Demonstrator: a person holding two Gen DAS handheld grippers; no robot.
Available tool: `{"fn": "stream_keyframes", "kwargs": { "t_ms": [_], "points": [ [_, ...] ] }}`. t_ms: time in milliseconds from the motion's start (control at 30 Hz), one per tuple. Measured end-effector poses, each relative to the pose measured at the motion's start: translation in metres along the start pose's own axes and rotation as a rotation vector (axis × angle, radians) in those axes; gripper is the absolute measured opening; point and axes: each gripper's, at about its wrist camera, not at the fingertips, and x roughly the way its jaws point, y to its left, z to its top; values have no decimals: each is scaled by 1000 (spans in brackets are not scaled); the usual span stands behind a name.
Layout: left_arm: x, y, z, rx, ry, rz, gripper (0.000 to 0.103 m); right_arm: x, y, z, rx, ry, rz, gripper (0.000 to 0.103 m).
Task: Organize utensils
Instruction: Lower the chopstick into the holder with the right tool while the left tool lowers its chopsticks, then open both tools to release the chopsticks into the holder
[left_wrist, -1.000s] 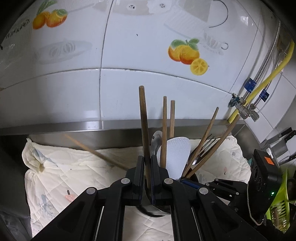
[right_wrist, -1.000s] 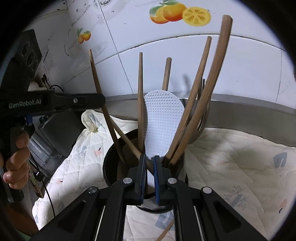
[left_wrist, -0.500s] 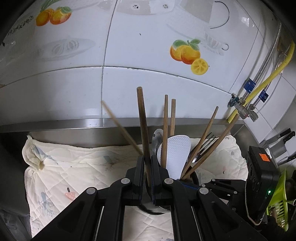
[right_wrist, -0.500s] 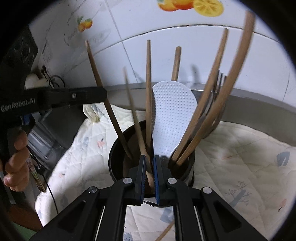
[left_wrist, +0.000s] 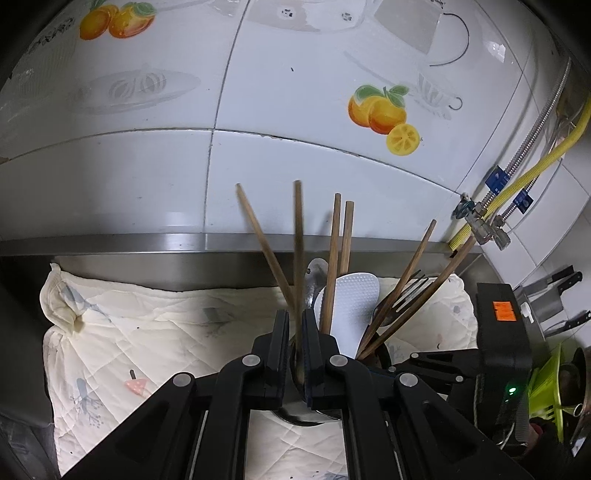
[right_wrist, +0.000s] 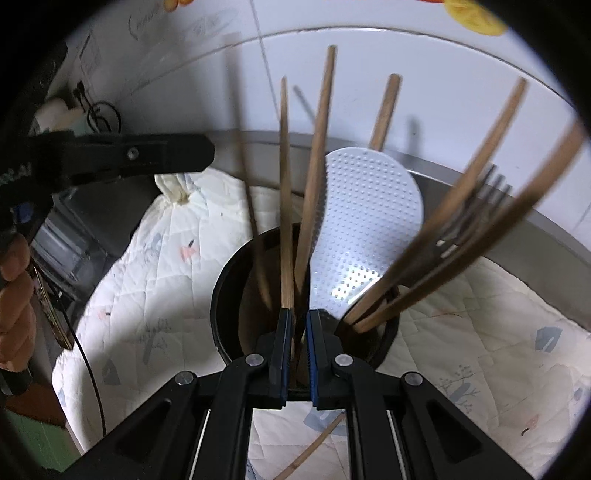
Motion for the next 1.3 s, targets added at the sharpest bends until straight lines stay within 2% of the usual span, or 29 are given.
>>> {"fn": "stream_keyframes", "kwargs": {
  "t_ms": [300,567,1300],
  "points": [
    [-3,7,-2,-22,2,-7,8,8,9,1,-30,26,-20,10],
    [-7,8,-5,-12,6,-5,8,12,7,6,4,34,-15,10],
    [-1,8,-24,-18,60,-20,8,-23,4,-4,71,-53,-31,10]
  ]
}}
